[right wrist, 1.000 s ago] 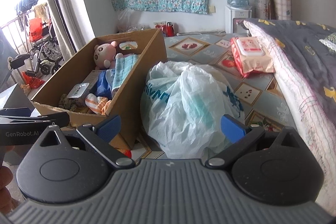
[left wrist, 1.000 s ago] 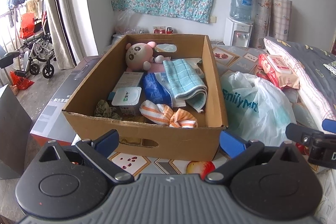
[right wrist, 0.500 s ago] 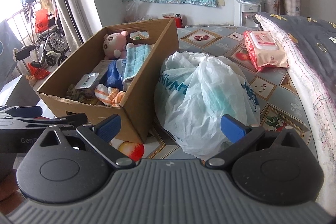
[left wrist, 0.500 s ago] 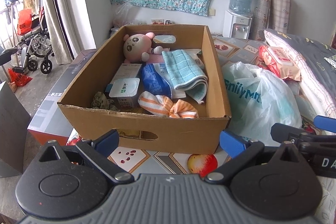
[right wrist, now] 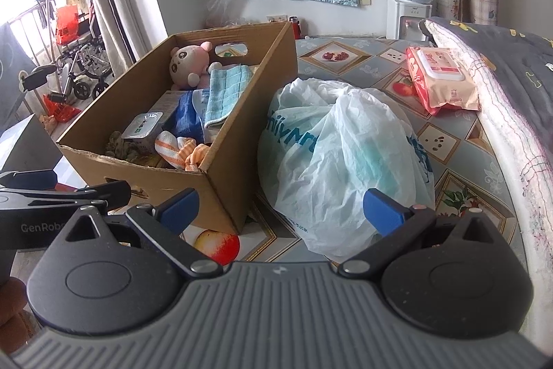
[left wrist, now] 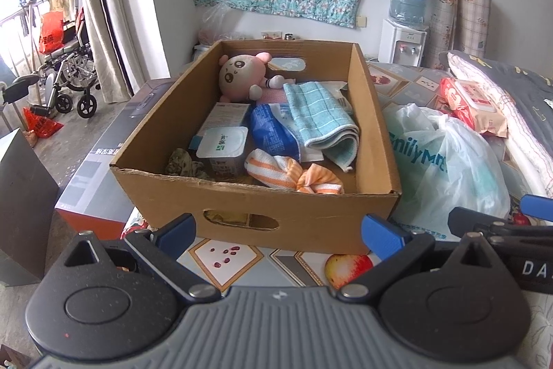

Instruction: Organize soft objects

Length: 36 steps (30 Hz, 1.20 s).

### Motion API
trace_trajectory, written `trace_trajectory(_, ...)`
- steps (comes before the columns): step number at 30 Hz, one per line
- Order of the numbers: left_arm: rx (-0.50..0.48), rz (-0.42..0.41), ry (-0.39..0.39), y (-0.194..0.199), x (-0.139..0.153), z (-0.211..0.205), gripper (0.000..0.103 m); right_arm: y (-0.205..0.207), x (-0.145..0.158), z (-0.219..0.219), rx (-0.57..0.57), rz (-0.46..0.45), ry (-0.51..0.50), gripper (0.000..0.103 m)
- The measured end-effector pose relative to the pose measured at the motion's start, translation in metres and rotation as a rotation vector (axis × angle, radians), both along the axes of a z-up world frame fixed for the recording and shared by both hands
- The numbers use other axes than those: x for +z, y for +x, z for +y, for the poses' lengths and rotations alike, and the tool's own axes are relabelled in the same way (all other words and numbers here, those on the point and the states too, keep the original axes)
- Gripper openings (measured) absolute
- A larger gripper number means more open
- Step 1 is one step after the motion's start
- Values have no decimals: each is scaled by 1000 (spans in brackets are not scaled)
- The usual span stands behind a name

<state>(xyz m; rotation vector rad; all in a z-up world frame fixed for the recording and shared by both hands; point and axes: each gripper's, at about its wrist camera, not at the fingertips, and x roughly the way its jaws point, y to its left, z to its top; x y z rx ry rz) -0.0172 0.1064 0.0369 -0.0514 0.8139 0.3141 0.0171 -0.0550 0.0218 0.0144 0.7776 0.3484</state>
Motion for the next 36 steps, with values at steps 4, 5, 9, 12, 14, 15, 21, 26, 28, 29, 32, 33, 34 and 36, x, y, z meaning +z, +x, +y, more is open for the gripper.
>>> trace_trajectory(4,12,3,0,-1,-1,2,102,1,-1,4,7,2,-6,102)
trace_trajectory(5,14,4,-1,-1,-1,3,102,2,-1,5,9,2,-7,102)
trace_trajectory(9,24,7,0,-2,-2,6,102,4,-2,8,16,9,-4,102)
trace_trajectory(12,30,9,2,-3,-2,8,102,4,-3,10,19,13,-4,102)
trace_trajectory(14,32,12,0,-3,-3,9,102,5,-4,11,22,13,-7,102)
trace_trajectory(15,34,13,-1,-3,-3,9,102,5,-4,11,22,13,-8,102)
trace_trajectory(21,39,19,-2,-3,-5,12,102,4,-4,13,24,15,-11,102)
trace_trajectory(26,40,19,-6,-4,-6,13,102,5,-4,14,24,15,-13,102)
trace_trajectory(28,40,20,-5,-4,-5,13,102,5,-5,15,24,16,-14,102)
trace_trajectory(29,41,21,-6,-4,-6,14,102,5,-5,15,24,16,-14,102)
trace_trajectory(32,43,24,-8,-4,-8,14,102,5,-6,16,25,19,-15,102)
trace_trajectory(33,43,24,-9,-4,-9,14,102,5,-6,16,25,19,-15,102)
trace_trajectory(34,44,24,-9,-4,-9,14,102,5,-6,16,25,18,-15,102)
trace_trajectory(36,45,26,-10,-4,-9,15,102,6,-7,17,27,20,-17,102)
